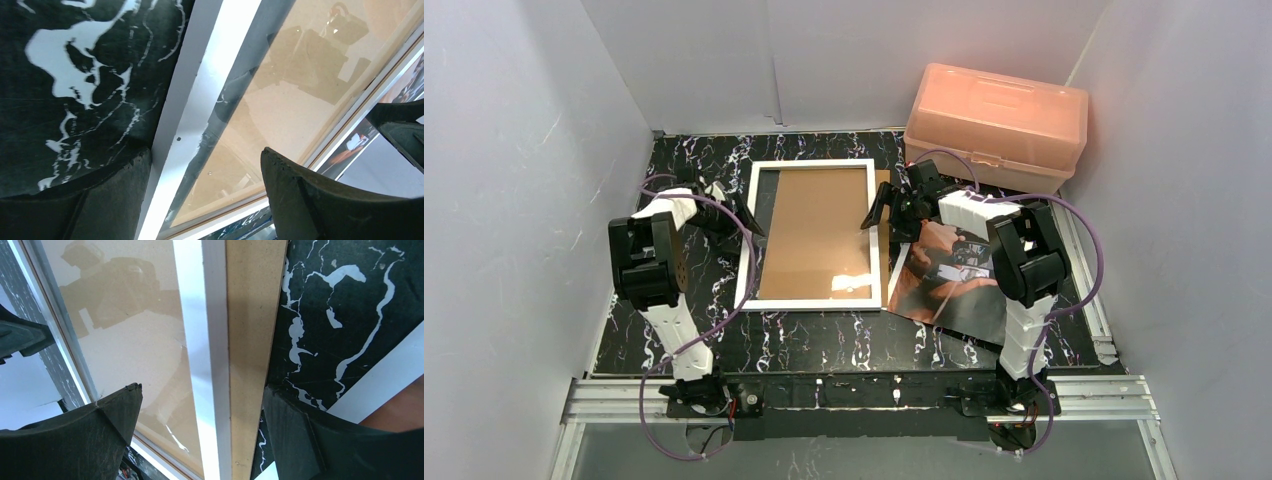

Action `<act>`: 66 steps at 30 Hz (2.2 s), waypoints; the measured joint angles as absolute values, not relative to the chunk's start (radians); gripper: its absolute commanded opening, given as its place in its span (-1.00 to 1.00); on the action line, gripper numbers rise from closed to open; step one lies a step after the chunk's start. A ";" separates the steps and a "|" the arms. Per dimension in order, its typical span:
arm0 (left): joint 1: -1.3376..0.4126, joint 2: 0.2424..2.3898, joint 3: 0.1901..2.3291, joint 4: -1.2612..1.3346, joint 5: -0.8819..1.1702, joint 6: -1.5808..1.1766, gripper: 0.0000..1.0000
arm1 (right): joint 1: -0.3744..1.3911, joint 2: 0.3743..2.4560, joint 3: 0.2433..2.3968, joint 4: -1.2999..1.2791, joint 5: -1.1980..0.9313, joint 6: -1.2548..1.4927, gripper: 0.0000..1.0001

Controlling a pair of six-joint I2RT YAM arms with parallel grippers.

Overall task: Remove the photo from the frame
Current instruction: Adjust the photo frame at the center of the board.

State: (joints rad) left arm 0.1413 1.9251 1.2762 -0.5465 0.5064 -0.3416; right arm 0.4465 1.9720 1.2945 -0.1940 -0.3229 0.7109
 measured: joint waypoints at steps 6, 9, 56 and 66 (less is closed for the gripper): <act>0.097 1.925 1.275 -0.545 0.522 -0.348 0.56 | 0.448 1.982 1.304 -0.184 -0.336 0.718 0.95; 0.076 1.927 1.275 -0.546 0.529 -0.347 0.58 | 0.451 1.985 1.308 -0.184 -0.337 0.717 0.95; 0.083 2.293 1.867 -0.607 0.463 -0.394 0.50 | 0.348 2.278 1.772 -0.299 -0.269 0.714 0.97; 0.075 2.334 1.871 -0.513 0.590 -0.470 0.33 | 0.363 2.329 1.834 -0.274 -0.321 0.756 0.97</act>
State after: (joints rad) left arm 0.0750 2.3337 1.8709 -0.5125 0.5903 -0.4698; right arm 0.3626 2.3295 1.8336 -0.2745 -0.3206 0.7563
